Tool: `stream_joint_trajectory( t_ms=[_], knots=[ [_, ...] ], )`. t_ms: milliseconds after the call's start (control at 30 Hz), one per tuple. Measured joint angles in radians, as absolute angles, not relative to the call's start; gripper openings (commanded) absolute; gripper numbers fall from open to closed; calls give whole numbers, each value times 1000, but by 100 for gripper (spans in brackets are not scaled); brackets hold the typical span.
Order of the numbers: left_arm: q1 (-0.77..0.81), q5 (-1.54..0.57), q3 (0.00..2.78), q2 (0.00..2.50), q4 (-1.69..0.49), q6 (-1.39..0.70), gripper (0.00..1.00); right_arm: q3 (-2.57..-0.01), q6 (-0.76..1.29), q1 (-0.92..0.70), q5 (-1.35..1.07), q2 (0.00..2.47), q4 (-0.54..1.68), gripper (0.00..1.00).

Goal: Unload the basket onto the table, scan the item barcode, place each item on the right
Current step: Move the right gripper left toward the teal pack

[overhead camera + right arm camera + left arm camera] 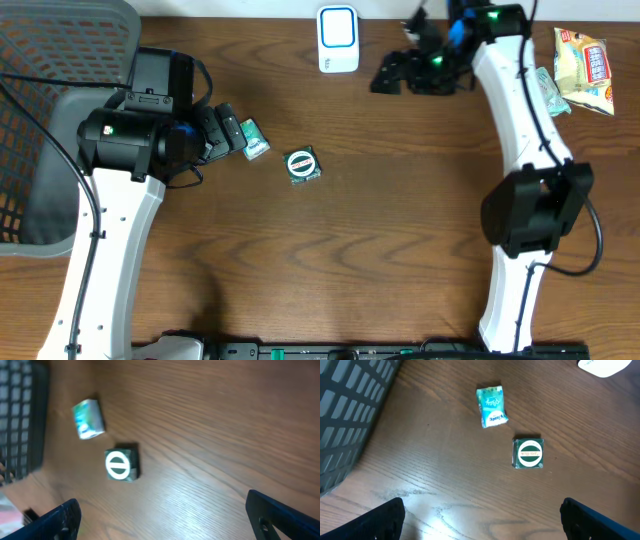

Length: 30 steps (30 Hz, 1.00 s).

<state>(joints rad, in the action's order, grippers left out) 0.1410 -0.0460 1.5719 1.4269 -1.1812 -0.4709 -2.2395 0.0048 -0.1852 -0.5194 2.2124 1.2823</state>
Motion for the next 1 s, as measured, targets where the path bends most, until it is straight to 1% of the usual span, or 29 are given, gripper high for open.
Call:
stream_joint_trajectory(
  t_ms=[167,333,600,733,1000],
  knots=[
    [141,-46,1572,1427,-1181,-471,98,-2239,-18,-311,-442,2192,1270,99],
    [141,-46,1572,1427,-1181,-471,97,-2238,-23,-389,-407,2205,1262,99],
    [141,-46,1572,1427,-1181,-471,98,-2235,-18,-504,-387,2206,1135,99],
    [141,-46,1572,1427,-1182,-471,98,-2210,73,-535,-344,2206,1033,99],
    [141,-46,1572,1427,-1181,-471,98,-2091,213,-533,-314,2206,830,99]
  ],
)
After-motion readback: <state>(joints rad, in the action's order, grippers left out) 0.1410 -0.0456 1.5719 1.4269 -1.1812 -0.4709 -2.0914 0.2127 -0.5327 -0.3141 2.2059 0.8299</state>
